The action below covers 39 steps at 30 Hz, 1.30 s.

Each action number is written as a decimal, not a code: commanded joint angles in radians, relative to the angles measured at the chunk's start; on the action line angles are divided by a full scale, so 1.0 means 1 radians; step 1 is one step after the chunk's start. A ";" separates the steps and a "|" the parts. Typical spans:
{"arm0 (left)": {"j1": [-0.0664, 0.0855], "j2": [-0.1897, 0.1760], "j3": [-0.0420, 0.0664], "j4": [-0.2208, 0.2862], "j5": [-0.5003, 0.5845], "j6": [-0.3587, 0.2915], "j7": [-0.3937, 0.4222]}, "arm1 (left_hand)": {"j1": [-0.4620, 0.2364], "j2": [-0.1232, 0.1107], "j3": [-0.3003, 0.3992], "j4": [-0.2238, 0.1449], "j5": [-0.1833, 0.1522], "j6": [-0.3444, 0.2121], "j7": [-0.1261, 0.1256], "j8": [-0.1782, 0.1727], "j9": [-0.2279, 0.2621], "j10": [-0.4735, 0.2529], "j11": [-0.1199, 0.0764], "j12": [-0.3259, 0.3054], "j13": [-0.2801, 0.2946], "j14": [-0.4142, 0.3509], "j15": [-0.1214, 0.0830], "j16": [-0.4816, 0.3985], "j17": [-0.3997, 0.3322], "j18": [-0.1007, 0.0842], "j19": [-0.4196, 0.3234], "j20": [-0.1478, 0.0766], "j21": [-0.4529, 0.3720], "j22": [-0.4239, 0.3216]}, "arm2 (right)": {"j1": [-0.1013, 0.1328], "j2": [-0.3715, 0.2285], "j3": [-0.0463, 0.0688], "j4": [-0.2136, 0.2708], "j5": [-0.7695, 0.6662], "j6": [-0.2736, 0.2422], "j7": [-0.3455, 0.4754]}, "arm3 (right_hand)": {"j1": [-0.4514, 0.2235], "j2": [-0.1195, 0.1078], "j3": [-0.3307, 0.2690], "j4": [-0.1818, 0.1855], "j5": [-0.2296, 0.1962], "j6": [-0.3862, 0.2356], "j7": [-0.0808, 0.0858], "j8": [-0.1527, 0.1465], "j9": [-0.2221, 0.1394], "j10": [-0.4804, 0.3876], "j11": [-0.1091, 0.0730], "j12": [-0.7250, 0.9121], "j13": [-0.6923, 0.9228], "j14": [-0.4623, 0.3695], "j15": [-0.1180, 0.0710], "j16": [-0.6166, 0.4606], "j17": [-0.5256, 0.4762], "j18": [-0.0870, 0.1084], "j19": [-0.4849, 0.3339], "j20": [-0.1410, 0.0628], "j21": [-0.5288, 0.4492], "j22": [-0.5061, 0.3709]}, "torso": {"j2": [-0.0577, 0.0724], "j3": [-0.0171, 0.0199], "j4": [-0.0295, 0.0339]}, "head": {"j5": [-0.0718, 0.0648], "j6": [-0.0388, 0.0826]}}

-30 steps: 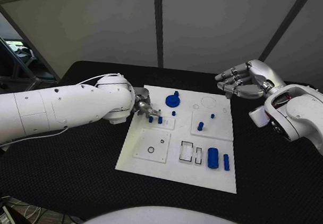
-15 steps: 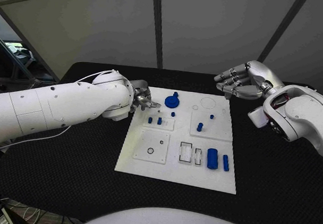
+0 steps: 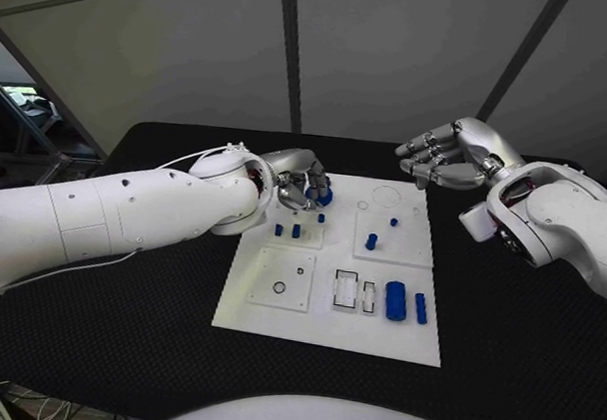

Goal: Assemble the parts on the task board

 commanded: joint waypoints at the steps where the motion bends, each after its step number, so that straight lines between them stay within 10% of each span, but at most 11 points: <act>1: 0.001 0.015 -0.009 -0.021 -0.153 -0.004 0.125 | -0.002 -0.013 -0.033 0.005 -0.006 0.034 -0.004 -0.036 -0.041 0.024 -0.002 -0.032 -0.043 0.062 -0.003 0.085 0.058 0.004 0.029 -0.002 0.021 0.015 | 0.002 0.002 0.001 0.000 -0.001 0.004 0.007 | -0.009 -0.001 0.002 -0.006 -0.003 -0.001 0.006 -0.003 0.000 0.008 0.000 -0.004 -0.001 0.006 0.000 -0.003 0.001 0.011 0.003 0.000 -0.004 0.001 | 0.000 -0.0011 0.0007 | -0.003 0.004; 16: 0.001 0.074 -0.026 -0.085 -0.239 0.061 0.109 | 0.017 0.010 -0.119 0.016 -0.004 0.114 -0.008 -0.127 -0.128 0.072 -0.004 -0.127 -0.143 0.234 -0.011 0.327 0.269 -0.046 0.207 -0.010 0.348 0.246 | 0.002 0.007 0.001 -0.002 -0.001 0.006 0.009 | -0.009 -0.001 0.002 -0.006 -0.003 -0.001 0.006 -0.003 0.000 0.008 0.000 -0.004 -0.001 0.006 0.000 -0.003 0.001 0.011 0.003 0.000 -0.004 0.001 | 0.000 -0.0008 -0.0003 | -0.008 0.007; 39: -0.001 0.129 -0.027 -0.169 -0.270 0.117 0.069 | 0.058 0.041 -0.094 0.005 -0.001 0.155 -0.008 -0.158 -0.155 0.111 -0.005 -0.170 -0.181 0.277 -0.014 0.385 0.324 -0.065 0.259 -0.011 0.466 0.334 | 0.002 0.012 0.001 -0.003 -0.001 0.007 0.010 | -0.009 -0.001 0.002 -0.006 -0.003 -0.001 0.006 -0.003 0.000 0.008 0.000 -0.004 -0.001 0.006 0.000 -0.003 0.001 0.011 0.003 0.000 -0.004 0.001 | 0.000 -0.0005 0.0021 | -0.010 0.005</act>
